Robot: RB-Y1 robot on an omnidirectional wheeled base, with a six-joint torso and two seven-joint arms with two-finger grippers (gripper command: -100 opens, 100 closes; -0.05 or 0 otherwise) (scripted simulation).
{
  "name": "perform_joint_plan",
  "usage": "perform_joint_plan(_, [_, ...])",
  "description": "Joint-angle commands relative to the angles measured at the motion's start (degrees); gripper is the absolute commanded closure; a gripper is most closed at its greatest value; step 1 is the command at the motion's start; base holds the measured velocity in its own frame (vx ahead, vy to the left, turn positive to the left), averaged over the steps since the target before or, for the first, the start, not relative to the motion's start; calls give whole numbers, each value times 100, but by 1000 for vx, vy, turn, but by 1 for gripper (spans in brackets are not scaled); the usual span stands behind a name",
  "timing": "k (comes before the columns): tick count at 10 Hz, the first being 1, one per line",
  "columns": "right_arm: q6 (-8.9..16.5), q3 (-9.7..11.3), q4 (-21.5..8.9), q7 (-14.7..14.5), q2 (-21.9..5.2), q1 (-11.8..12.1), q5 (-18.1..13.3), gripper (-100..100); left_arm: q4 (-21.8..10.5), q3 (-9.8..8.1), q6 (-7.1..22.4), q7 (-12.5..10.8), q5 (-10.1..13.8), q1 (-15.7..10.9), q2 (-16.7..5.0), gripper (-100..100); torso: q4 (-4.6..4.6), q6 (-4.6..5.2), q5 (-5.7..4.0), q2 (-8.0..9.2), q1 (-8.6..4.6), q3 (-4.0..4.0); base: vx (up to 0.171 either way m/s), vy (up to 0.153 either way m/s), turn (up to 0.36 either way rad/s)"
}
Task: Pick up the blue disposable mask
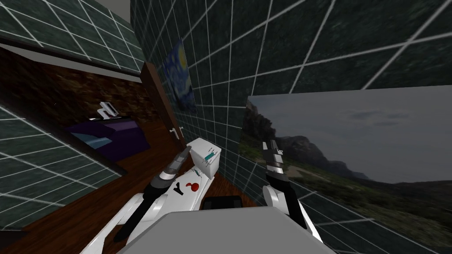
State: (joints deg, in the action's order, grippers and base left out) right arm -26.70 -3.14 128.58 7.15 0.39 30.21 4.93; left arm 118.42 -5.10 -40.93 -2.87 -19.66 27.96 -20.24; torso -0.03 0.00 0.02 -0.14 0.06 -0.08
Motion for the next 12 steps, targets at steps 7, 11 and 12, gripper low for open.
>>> perform_joint_plan(7, [0, 0, 0, 0, 0, 0, 0, 0, -1028, -433, -391, -959, -897, 31, -1193, -100, 0, 0, -2, 1, -7, 0, 31, 2, -145])
perform_joint_plan(11, [0, 0, 0, 0, 0, 0, 0, 0, -1416, -526, -526, -1334, -1239, 72, -1736, -100, 1, 0, -3, 2, -15, 1, 23, -17, -122])
perform_joint_plan(12, [0, 0, 0, 0, 0, 0, 0, 0, -1611, -558, -592, -1525, -1410, 99, -1960, -100, 1, -3, -4, 5, -16, 3, 14, -28, -164])
